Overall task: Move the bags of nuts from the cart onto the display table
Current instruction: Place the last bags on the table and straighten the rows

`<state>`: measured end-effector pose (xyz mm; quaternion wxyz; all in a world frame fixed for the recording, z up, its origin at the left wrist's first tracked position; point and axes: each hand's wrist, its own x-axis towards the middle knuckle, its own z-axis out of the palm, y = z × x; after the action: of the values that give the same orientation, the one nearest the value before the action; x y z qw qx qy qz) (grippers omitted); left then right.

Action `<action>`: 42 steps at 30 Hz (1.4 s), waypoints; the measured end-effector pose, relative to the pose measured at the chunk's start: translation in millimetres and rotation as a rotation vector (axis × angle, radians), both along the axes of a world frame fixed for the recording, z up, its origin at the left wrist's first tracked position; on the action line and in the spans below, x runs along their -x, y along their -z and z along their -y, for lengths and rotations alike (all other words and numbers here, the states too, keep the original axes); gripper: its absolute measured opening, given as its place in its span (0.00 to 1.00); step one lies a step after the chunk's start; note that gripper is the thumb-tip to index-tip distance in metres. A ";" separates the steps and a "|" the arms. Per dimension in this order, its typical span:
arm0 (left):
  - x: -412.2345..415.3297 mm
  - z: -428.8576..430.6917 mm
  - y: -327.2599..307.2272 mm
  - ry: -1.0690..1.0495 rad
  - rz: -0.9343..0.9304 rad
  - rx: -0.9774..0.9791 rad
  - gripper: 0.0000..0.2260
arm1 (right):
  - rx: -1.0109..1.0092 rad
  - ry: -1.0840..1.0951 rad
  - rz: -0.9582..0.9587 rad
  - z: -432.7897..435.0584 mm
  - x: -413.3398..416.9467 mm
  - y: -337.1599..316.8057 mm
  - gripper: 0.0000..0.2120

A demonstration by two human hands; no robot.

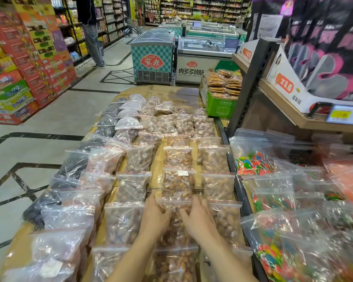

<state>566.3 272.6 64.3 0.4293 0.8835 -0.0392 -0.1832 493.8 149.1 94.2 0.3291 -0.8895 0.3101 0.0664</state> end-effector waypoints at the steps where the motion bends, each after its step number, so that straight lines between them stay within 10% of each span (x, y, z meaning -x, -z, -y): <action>1: 5.9 -2.2 -0.7 -0.006 0.003 0.012 0.31 | -0.007 0.020 -0.021 -1.0 4.5 2.6 0.37; 19: 35.8 -11.2 -22.9 0.041 0.022 -0.017 0.34 | -0.111 -0.003 -0.077 -12.4 39.4 6.2 0.37; 27: 59.8 -30.9 -27.0 0.159 0.099 -0.214 0.29 | -0.061 -0.028 -0.051 -21.8 58.5 -12.7 0.14; 35: 100.7 -48.6 -23.1 0.113 0.375 -0.194 0.25 | -0.082 0.007 -0.028 -28.8 84.4 -13.6 0.28; 42: 123.1 -56.6 1.6 0.132 0.210 -0.241 0.25 | -0.081 0.044 -0.073 -40.2 101.2 -0.4 0.32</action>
<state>443.2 329.2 62.7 0.3007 0.9384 -0.1195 -0.1213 392.7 189.3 94.7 0.3544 -0.8654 0.3387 0.1040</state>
